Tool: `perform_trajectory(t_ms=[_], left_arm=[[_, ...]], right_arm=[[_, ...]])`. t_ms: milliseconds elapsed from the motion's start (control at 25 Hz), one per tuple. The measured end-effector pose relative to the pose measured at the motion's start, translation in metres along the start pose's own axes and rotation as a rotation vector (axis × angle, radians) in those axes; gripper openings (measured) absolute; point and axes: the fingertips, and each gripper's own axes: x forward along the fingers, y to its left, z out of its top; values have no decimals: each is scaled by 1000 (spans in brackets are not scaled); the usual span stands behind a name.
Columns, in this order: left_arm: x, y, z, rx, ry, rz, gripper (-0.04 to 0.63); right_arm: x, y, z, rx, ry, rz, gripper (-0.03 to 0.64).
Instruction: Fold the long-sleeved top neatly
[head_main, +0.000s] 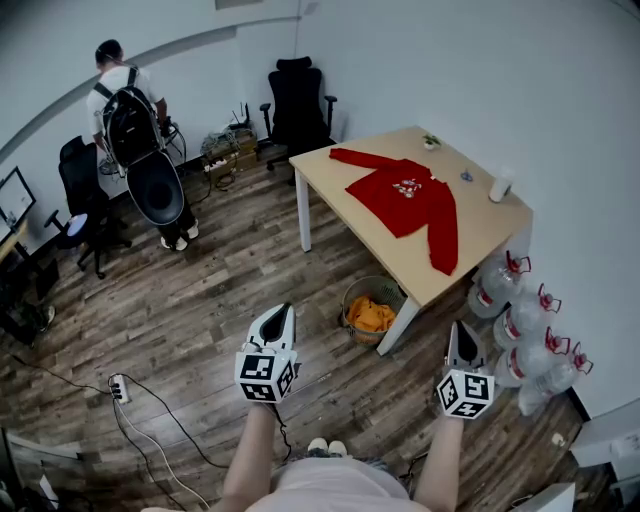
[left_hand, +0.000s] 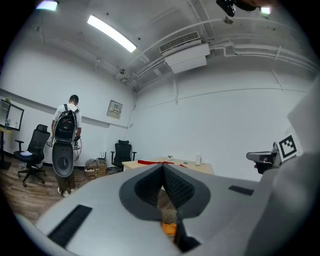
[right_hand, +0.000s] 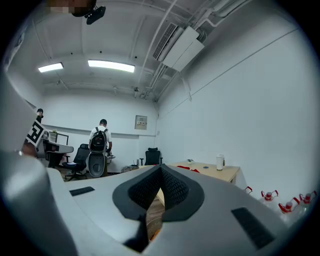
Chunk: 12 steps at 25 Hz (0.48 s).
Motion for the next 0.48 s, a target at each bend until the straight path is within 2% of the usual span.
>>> perform_trajectory(t_ms=[480], left_arm=[[-3, -10, -7, -9, 16, -12, 2]], right_arm=[[-9, 1, -4, 22, 6, 7, 6]])
